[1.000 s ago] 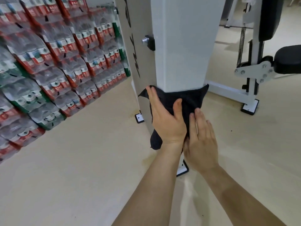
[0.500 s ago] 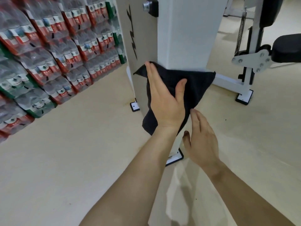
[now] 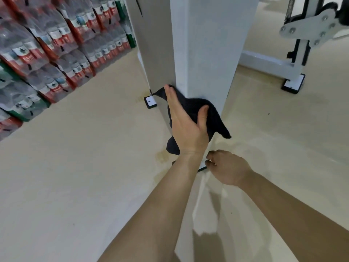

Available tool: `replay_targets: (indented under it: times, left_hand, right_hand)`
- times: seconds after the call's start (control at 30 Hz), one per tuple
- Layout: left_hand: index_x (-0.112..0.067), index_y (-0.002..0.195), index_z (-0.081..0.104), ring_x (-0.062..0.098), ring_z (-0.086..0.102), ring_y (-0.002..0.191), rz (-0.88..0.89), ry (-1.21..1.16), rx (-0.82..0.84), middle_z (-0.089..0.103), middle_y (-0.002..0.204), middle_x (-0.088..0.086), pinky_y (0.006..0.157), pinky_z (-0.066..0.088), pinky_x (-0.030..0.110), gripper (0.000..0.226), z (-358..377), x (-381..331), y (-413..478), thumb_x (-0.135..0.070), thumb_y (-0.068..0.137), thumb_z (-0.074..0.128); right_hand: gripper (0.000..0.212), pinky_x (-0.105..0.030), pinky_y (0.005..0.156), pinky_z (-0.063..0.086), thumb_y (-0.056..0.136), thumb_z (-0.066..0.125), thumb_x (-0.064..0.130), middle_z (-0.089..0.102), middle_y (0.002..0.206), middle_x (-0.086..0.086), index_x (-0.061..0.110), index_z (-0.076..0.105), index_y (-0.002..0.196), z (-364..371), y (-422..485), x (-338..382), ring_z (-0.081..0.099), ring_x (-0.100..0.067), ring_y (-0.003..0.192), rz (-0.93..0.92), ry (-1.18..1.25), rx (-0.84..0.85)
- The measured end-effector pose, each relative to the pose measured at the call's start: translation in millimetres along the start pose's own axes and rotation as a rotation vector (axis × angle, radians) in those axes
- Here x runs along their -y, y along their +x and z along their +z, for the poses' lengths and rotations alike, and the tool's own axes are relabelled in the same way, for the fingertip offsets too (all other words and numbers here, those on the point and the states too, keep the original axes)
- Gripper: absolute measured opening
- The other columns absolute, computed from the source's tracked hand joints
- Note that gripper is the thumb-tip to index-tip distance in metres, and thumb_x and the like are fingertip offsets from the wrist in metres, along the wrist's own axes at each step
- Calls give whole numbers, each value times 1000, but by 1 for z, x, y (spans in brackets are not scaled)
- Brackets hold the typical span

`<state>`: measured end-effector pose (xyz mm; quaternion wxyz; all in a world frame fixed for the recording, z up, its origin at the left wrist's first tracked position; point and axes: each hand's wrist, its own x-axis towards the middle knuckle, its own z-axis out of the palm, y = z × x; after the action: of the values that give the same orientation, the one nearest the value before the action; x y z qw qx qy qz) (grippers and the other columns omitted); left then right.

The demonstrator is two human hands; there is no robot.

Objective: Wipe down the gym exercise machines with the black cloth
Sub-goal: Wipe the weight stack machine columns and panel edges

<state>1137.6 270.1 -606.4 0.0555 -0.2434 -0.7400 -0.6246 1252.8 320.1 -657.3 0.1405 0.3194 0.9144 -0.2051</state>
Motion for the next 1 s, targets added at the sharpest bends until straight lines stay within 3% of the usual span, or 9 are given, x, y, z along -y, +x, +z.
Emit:
replay_targets:
  times: [0.2,0.37,0.5,0.57,0.7,0.77,0.83,0.93,1.0]
  left_hand:
    - [-27,159,0,16,29,149,-129,97,98,18,166,-8,111,40,43,94,-2,33,-23,-29,89,62]
    - [-38,156,-4,23,48,135,-199,177,212,32,160,-10,96,52,49,95,-13,38,-30,-36,82,57]
    - [-41,155,-7,23,47,137,-228,168,211,33,160,-8,100,51,48,94,-8,48,-36,-48,77,46]
    - [-40,155,-7,22,46,138,-228,153,212,32,161,-8,101,50,46,94,-2,65,-43,-47,77,45]
    - [-42,155,-3,25,56,123,-281,129,227,43,152,-5,91,54,49,95,8,110,-63,-40,73,45]
    - [-44,155,-2,26,55,125,-297,111,225,45,151,-3,93,53,50,95,13,129,-70,-39,74,46]
    - [-43,155,0,26,55,126,-295,111,226,45,152,-2,93,52,52,93,16,141,-73,-39,76,49]
    - [-43,155,-5,19,51,133,-278,128,240,36,158,-8,97,52,44,96,14,147,-76,-45,77,50]
    - [-45,155,-9,16,50,134,-258,133,252,35,159,-9,98,52,40,96,12,148,-76,-49,81,53]
  right_hand:
    - [41,-36,92,47,103,33,45,54,128,1,24,55,130,20,-9,-20,55,-22,116,32,-31,184]
    - [37,-39,97,47,103,38,40,55,123,-6,20,60,125,10,-9,-31,56,-26,115,82,114,99]
    - [32,-40,92,48,102,41,35,56,114,-7,17,63,117,13,8,-34,59,-28,107,67,174,-12]
    - [32,-40,92,48,102,41,35,56,114,-7,19,64,117,24,20,-39,58,-27,107,67,183,-1]
    - [32,-41,95,47,101,42,35,58,113,-6,20,67,114,59,42,-55,58,-26,107,86,194,41]
    - [35,-41,88,50,103,43,36,64,97,-5,11,67,98,73,47,-59,60,-26,95,67,380,-32]
    - [38,-38,84,50,103,46,43,68,85,2,14,67,88,80,45,-55,64,-21,87,32,718,-144]
    - [30,-25,76,51,95,57,53,70,90,8,24,66,95,84,42,-35,68,-11,82,12,895,-246]
    - [27,-21,68,52,92,64,48,71,90,4,21,64,99,82,44,-21,71,-14,74,36,962,-245]
